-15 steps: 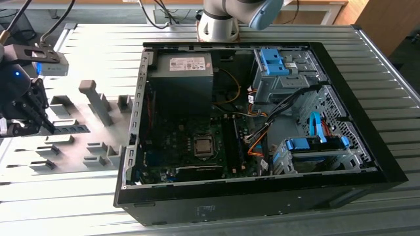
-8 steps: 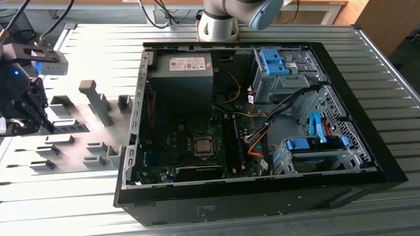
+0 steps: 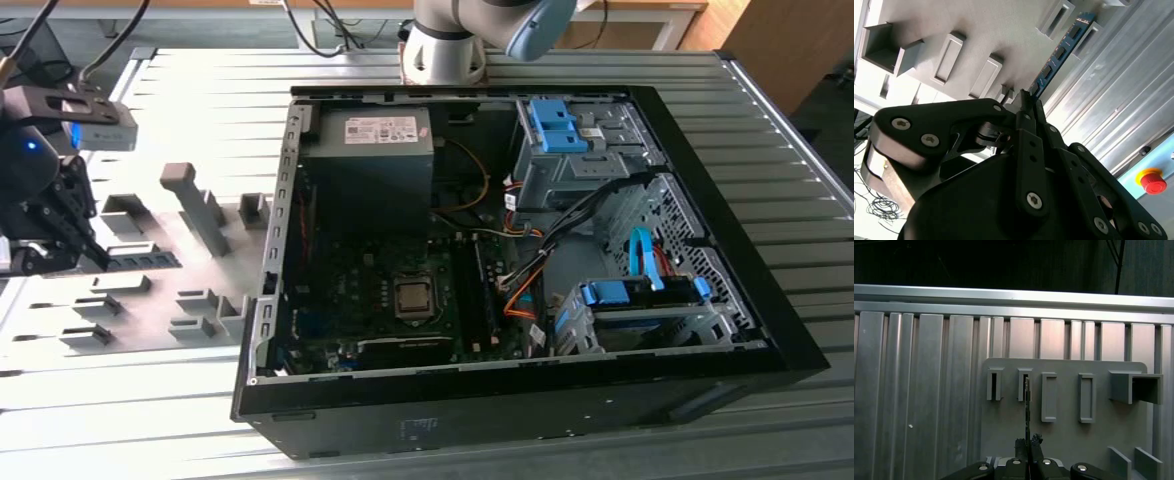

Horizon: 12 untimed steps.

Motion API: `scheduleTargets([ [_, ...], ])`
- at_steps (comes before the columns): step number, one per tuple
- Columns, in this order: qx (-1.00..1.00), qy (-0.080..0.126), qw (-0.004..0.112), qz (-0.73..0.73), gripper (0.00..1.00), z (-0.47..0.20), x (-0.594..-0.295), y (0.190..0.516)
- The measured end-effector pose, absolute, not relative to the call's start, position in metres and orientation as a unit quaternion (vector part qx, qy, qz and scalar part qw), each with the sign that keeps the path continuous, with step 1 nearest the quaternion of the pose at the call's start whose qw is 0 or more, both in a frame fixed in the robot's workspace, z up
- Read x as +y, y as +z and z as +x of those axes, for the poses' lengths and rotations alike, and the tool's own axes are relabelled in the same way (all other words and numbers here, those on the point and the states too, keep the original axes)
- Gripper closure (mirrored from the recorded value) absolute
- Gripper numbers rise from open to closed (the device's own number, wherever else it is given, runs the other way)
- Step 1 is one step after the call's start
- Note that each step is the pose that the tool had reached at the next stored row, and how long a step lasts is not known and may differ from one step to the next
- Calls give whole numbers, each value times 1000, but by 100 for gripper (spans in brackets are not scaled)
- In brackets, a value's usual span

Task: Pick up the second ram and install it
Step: 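Pick up the second ram and move it above second insertion slot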

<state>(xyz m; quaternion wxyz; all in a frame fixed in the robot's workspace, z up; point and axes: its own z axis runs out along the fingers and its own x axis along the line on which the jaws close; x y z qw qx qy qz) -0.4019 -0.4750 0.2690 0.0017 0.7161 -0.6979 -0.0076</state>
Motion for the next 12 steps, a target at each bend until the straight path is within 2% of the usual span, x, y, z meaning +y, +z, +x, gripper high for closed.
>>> scheduleTargets([
  [12, -698, -8, 2, 716, 86, -402, -475, 272],
])
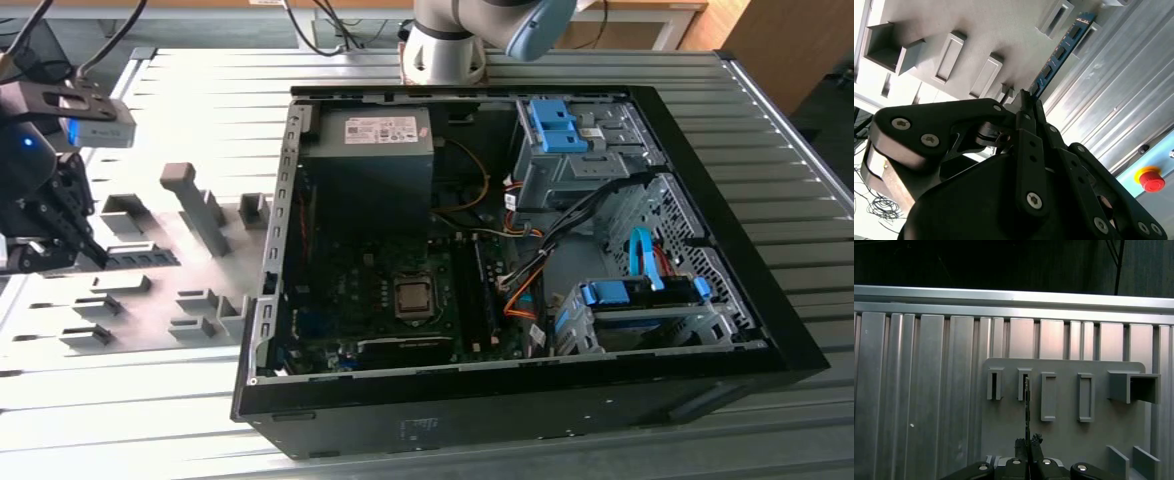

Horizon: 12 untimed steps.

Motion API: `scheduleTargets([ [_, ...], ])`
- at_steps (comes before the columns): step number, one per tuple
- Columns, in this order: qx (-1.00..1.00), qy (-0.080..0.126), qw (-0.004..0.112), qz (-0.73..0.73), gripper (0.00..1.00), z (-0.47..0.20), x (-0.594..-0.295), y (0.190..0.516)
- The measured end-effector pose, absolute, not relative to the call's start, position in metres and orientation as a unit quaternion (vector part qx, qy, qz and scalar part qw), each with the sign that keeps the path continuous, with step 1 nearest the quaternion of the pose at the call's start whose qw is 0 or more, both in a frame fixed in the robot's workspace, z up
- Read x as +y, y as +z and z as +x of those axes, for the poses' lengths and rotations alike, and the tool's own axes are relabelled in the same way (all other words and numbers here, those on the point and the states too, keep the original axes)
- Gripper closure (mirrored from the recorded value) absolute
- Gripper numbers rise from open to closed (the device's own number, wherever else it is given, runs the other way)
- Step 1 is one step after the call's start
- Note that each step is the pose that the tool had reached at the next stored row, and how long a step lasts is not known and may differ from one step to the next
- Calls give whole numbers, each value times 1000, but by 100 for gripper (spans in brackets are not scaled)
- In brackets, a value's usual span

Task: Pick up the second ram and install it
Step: 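Pick up the second ram and move it above second insertion slot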

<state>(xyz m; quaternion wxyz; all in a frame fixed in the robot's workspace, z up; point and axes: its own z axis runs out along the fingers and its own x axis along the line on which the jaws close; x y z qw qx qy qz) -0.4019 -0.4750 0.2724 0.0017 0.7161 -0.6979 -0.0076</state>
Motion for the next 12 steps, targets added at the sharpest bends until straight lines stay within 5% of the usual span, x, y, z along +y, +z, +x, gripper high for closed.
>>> scheduleTargets([
  [12, -698, -8, 2, 716, 86, -402, -475, 275],
])
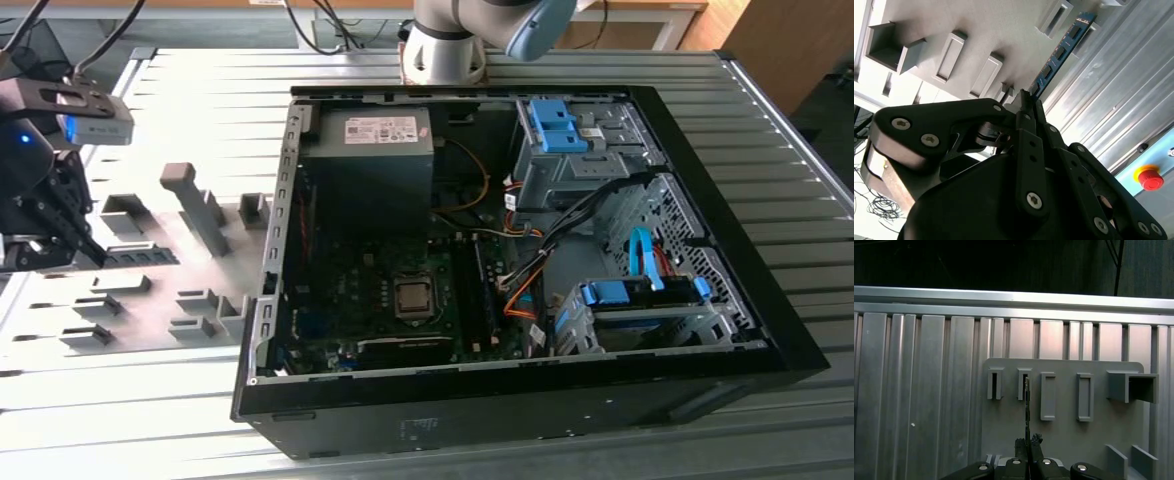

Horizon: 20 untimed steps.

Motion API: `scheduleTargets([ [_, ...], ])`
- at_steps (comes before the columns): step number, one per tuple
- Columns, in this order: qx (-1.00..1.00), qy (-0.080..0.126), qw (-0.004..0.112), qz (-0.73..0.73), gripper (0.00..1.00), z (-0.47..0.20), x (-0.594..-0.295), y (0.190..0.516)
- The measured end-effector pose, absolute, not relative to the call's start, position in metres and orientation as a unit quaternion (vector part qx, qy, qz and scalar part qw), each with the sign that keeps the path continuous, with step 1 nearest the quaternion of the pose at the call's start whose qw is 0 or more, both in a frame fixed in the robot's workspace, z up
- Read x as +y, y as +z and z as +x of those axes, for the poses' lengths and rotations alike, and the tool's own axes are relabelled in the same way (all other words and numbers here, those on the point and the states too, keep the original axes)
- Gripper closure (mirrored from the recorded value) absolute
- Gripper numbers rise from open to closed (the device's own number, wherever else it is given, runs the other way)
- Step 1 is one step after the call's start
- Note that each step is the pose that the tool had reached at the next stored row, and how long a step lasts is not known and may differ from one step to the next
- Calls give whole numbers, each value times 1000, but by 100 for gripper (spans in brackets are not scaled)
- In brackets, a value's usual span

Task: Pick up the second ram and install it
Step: 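Pick up the second ram and move it above second insertion slot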

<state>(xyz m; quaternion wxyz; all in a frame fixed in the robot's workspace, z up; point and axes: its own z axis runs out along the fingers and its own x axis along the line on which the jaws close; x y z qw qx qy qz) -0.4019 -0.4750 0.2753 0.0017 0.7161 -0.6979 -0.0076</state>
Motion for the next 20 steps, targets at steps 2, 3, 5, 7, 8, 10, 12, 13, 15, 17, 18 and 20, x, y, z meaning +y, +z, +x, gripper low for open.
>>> scheduleTargets([
  [2, -698, -8, 2, 716, 86, -402, -475, 276],
  [3, -698, -8, 2, 716, 86, -402, -475, 276],
  [5, -698, -8, 2, 716, 86, -402, -475, 278],
  [7, -698, -8, 2, 716, 86, -402, -475, 279],
  [8, -698, -8, 2, 716, 86, -402, -475, 280],
  [10, -698, -8, 2, 716, 86, -402, -475, 282],
  [12, -698, -8, 2, 716, 86, -402, -475, 284],
  [13, -698, -8, 2, 716, 86, -402, -475, 285],
  [15, -698, -8, 2, 716, 86, -402, -475, 287],
  [17, -698, -7, 2, 716, 86, -402, -475, 288],
  [18, -698, -8, 2, 716, 86, -402, -475, 289],
  [20, -698, -7, 2, 716, 86, -402, -475, 290],
])
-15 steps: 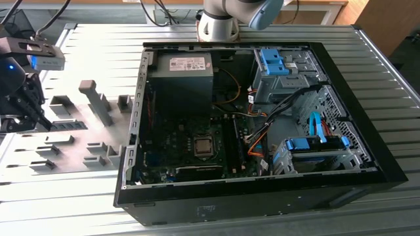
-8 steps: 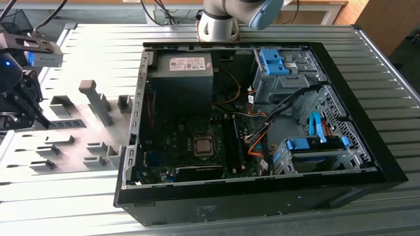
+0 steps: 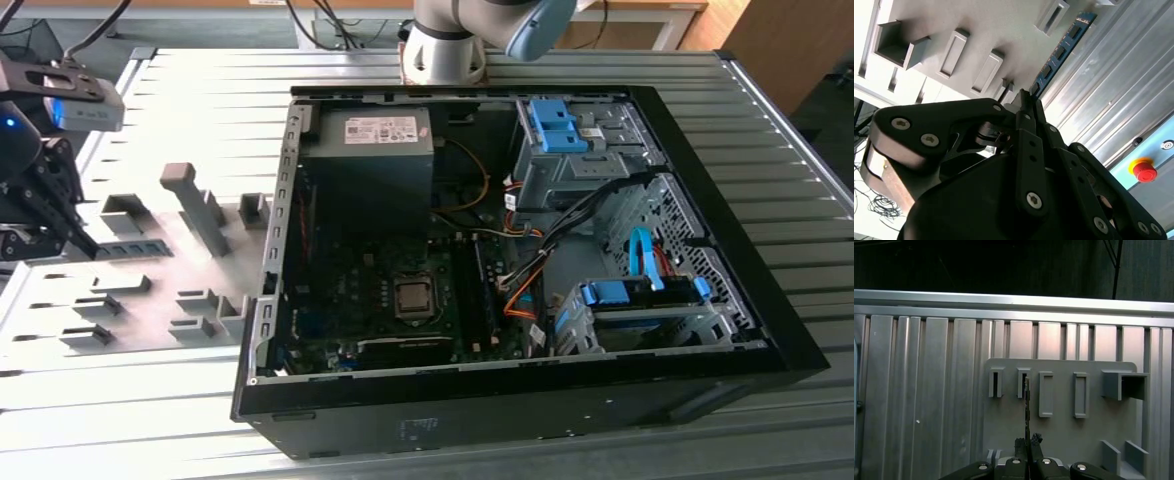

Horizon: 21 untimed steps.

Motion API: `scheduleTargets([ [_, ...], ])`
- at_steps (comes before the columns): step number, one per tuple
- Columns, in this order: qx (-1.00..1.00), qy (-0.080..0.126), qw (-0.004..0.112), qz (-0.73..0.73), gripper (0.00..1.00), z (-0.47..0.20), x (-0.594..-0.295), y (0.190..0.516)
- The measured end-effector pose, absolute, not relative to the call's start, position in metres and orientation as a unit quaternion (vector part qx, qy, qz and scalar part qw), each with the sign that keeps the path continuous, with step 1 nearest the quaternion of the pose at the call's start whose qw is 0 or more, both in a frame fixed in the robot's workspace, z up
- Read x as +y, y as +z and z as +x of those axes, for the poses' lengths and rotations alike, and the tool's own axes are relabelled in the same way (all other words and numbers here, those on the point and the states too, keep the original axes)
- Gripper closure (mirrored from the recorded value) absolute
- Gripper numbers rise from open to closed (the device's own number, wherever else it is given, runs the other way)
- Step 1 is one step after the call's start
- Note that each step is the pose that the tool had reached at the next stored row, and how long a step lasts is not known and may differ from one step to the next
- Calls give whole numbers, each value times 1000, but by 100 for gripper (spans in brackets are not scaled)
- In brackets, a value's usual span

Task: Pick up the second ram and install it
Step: 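Pick up the second ram and move it above second insertion slot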

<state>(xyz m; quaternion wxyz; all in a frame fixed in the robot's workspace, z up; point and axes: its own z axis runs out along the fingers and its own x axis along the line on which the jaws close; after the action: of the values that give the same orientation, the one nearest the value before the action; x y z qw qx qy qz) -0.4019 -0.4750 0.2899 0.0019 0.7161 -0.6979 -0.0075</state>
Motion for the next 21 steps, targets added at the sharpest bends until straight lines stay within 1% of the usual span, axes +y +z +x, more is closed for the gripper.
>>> scheduleTargets([
  [21, -698, -7, 2, 716, 86, -402, -475, 299],
])
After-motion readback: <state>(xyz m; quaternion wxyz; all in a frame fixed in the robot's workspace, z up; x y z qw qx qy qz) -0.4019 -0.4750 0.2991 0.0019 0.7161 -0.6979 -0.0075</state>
